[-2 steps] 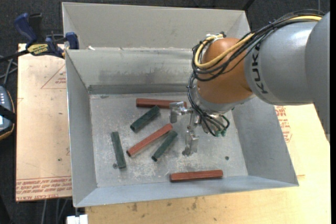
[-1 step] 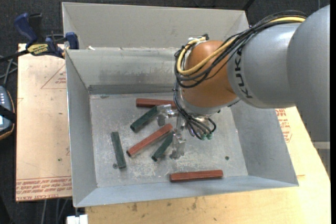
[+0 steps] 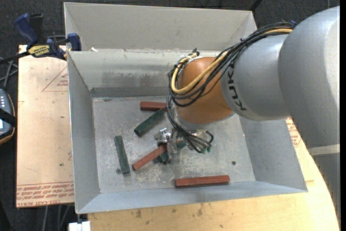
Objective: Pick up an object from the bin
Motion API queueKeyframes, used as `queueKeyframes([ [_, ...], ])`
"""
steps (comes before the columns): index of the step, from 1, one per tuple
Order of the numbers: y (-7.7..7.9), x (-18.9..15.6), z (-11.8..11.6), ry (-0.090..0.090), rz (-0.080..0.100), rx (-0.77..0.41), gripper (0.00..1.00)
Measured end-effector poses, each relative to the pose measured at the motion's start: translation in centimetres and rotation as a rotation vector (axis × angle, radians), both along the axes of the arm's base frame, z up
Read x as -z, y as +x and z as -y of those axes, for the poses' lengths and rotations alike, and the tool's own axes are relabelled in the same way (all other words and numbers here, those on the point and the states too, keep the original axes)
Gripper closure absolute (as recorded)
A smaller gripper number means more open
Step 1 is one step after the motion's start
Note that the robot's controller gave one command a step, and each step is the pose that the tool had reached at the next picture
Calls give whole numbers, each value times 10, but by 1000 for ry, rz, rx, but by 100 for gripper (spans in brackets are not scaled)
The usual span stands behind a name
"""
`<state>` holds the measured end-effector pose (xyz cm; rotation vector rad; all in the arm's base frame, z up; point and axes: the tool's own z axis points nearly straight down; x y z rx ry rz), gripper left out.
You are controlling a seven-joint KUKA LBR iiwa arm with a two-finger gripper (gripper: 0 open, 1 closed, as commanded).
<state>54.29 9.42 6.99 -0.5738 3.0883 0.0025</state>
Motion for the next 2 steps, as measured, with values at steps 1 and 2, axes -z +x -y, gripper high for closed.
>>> queueKeyframes([
  [1,0,0,0,0,0,0,100],
  [2,-20,-43,22,-1,-9,8,100],
])
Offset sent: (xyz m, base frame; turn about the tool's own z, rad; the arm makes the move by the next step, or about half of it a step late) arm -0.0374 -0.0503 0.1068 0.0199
